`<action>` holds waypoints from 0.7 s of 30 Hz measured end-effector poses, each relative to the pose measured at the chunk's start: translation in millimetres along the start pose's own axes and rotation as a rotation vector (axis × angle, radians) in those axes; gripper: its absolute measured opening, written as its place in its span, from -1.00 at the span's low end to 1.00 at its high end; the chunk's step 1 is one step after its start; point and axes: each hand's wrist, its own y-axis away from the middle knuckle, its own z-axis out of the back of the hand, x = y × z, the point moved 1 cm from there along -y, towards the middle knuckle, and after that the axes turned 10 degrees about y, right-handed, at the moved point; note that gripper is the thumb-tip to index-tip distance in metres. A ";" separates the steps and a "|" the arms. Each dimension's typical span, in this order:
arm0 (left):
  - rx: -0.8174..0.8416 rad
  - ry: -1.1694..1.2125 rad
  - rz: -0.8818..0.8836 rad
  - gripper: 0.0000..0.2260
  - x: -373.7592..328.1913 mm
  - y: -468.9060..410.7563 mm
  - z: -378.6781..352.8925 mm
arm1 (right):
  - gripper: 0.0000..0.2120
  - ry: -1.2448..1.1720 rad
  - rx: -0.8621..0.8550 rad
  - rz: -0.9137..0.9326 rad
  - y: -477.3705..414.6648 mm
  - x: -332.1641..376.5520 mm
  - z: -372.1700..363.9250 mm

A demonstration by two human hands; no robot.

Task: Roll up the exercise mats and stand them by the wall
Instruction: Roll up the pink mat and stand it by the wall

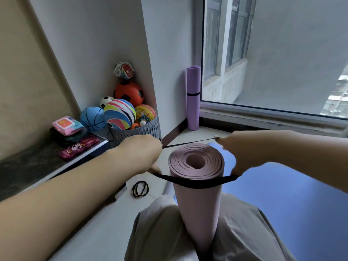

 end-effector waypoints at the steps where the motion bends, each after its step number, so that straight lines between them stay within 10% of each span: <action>1: 0.002 0.019 -0.015 -0.59 1.1 -6.7 0.5 | -0.21 -0.021 0.014 0.022 -5.6 -2.7 -0.1; 6: -0.019 0.082 -0.083 -0.68 4.8 -35.2 -3.1 | 0.03 -0.081 0.034 0.052 -32.4 -8.5 -0.4; 21: 0.200 0.291 -0.144 -0.37 -13.0 -55.0 -95.9 | -0.50 -0.341 0.198 0.140 -59.9 11.8 -92.6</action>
